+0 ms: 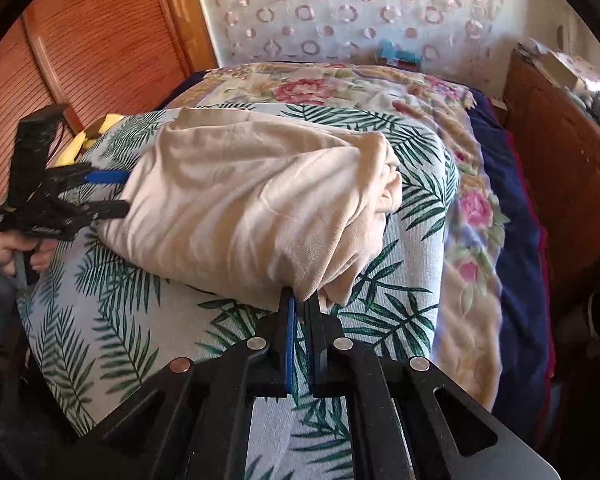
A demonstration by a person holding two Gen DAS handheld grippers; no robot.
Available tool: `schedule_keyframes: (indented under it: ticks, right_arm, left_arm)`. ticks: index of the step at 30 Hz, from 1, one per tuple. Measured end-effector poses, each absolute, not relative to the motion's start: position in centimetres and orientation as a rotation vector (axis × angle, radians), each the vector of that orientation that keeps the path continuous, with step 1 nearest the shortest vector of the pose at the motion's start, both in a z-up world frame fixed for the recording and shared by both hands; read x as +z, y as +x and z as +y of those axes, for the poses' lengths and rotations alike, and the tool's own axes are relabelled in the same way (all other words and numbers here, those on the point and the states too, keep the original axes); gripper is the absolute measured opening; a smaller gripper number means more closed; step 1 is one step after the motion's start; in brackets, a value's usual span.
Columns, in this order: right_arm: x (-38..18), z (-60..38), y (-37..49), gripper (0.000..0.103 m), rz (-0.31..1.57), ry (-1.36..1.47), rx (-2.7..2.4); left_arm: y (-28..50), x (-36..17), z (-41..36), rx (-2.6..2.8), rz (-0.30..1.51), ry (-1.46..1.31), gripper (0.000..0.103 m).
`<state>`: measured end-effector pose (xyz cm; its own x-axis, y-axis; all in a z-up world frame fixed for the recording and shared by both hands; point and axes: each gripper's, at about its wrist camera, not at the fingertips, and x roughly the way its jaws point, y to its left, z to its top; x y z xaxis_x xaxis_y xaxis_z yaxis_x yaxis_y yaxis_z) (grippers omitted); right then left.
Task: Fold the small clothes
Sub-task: 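Open both tools and press the folded shirt bundle flat, then grasp the folded shirt bundle with the left tool and lift it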
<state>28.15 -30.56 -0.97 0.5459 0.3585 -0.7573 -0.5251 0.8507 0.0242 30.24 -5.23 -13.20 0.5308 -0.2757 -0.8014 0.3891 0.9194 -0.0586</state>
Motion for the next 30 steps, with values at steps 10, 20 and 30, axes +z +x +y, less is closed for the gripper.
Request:
schedule_keyframes:
  ticks: [10,20,30]
  right_arm:
    - [0.0,-33.1,28.2,0.001,0.838,-0.233,0.371]
    - [1.4,-32.2,31.3,0.066,0.703,-0.039,0.405]
    - [-4.8,-30.0,38.6,0.066,0.865,0.024,0.402]
  left_arm:
    - [30.5,-13.8,-3.8,-0.359,0.934,0.125,0.079]
    - [32.1,-12.6,-3.7,-0.406,0.898,0.04,0.068]
    - [34.8,-14.0,-3.7,-0.404,0.95,-0.035,0.057]
